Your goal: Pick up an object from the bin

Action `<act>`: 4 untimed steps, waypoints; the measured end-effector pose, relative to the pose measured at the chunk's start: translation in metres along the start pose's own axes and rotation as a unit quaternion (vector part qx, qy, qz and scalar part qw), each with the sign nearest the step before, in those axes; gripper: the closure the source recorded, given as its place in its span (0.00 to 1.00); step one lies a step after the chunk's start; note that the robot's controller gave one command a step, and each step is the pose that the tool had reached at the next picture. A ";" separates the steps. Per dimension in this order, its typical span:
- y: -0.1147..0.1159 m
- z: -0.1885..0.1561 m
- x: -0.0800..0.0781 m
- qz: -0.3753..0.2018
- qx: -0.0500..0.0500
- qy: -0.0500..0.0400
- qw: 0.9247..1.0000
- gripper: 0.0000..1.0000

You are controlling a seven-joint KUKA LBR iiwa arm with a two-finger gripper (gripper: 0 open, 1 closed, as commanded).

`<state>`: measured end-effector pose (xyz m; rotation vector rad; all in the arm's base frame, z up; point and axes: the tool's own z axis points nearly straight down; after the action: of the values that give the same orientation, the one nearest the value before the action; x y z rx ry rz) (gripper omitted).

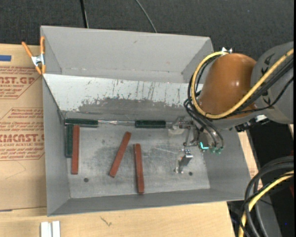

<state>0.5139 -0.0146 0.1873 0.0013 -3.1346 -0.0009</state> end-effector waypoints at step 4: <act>0.129 0.051 -0.030 -0.187 0.001 -0.004 0.982 0.00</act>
Offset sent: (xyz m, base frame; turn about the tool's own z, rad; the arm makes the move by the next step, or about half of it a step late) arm 0.0277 0.1133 -0.1173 -0.2158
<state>0.5438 0.1140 0.1359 0.5877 -3.0879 -0.0006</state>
